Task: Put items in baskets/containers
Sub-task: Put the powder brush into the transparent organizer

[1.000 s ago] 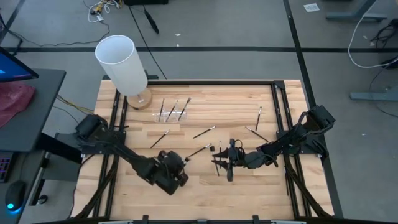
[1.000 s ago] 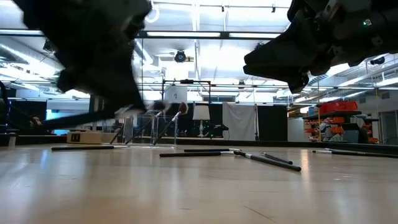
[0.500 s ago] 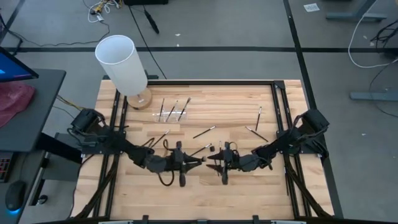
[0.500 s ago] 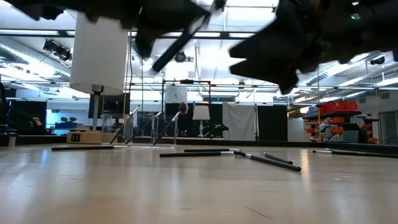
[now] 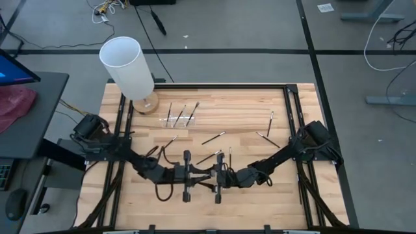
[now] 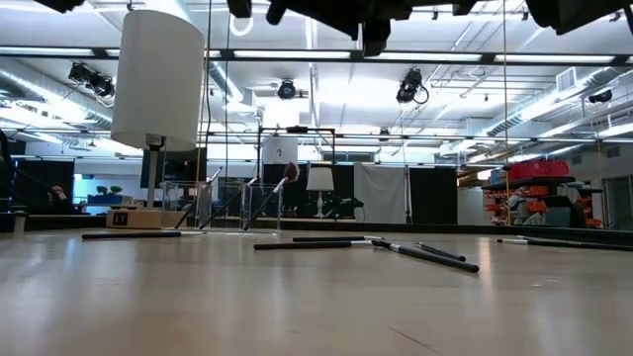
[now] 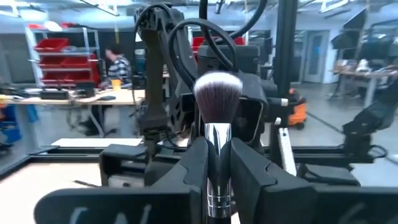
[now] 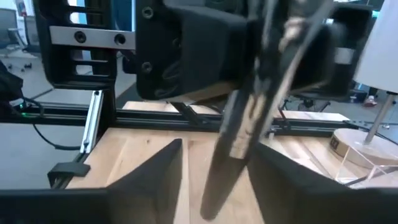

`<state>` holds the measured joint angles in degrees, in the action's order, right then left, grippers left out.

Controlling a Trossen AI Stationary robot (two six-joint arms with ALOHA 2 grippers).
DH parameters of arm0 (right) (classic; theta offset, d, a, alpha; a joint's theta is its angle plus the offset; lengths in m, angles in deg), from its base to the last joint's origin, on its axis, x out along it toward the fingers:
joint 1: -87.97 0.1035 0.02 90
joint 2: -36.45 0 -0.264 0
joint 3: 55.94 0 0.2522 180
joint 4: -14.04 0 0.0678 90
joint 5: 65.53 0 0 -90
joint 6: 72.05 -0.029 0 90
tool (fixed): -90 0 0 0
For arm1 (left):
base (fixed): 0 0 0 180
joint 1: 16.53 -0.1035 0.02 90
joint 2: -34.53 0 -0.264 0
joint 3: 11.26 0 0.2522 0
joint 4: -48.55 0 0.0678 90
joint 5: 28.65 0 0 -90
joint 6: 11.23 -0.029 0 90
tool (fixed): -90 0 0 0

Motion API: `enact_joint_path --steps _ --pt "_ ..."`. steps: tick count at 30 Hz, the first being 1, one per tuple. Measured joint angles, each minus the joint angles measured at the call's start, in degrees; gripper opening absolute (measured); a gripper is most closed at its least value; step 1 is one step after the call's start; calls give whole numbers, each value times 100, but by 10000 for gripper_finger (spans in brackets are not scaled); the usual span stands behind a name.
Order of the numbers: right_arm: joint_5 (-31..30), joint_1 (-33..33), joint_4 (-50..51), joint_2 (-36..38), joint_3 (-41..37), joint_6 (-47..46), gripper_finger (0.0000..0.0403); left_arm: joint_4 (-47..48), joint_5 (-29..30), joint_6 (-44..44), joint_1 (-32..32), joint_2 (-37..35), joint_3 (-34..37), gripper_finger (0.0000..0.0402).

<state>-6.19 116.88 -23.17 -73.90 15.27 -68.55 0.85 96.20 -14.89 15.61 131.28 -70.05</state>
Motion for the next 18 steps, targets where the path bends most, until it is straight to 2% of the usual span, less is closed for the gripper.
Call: enact_joint_path --steps 4,9,18 --pt "-37 89 93 47 0 -42 118 -57 373 -203 156 0 -5 46" --pt "-229 213 99 47 0 -100 33 -84 392 -284 216 0 -7 48" --pt "-490 245 421 63 0 -352 32 43 457 -273 212 0 -5 67"
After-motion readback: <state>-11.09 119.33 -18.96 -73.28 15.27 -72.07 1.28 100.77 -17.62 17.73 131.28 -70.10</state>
